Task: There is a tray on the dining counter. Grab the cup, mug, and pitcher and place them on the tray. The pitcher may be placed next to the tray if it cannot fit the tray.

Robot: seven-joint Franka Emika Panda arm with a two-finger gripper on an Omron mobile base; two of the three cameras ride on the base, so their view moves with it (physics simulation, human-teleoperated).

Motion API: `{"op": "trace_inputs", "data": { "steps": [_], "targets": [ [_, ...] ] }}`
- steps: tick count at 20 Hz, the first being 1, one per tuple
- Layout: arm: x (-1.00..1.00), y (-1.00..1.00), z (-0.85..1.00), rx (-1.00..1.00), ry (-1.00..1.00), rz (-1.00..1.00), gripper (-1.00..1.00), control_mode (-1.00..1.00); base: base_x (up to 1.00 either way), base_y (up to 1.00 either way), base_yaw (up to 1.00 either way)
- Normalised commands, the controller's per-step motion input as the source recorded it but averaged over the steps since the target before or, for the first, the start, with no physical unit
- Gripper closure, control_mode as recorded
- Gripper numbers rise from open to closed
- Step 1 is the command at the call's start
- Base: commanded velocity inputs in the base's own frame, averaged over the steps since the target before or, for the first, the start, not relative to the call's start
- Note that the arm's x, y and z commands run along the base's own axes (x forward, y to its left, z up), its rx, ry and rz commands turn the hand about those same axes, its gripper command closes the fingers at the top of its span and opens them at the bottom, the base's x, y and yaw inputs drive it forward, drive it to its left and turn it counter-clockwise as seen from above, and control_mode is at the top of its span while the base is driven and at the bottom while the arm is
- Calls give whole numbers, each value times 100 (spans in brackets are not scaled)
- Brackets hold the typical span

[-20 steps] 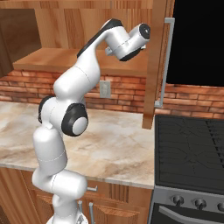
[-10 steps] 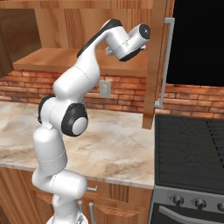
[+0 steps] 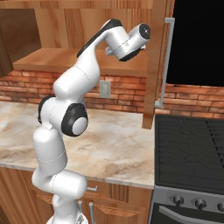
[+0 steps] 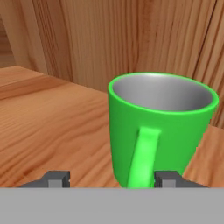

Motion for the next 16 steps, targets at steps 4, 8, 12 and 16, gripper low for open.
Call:
{"op": "trace_inputs", "data": {
  "steps": [4, 8, 12, 16],
  "targets": [
    [0, 0, 0, 0, 0, 0, 100, -100, 0, 0, 0],
    [0, 0, 0, 0, 0, 0, 100, -100, 0, 0, 0],
    [0, 0, 0, 0, 0, 0, 100, -100, 0, 0, 0],
    [0, 0, 0, 0, 0, 0, 100, -100, 0, 0, 0]
  ]
}}
